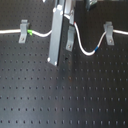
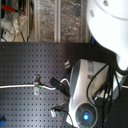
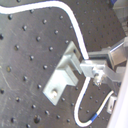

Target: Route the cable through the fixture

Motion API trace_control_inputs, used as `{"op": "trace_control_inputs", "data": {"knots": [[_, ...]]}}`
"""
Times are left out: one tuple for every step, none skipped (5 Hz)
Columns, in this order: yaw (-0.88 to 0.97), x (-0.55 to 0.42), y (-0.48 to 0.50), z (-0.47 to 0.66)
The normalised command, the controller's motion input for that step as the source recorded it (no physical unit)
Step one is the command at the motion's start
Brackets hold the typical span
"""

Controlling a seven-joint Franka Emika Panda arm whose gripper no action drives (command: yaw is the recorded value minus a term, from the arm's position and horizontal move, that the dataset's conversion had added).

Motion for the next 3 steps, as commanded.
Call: {"op": "trace_control_inputs", "data": {"knots": [[-0.13,-0.366,0.139,0.31],[0.0,-0.189,0.002,0.09],[0.0,-0.112,0.04,0.11]]}}
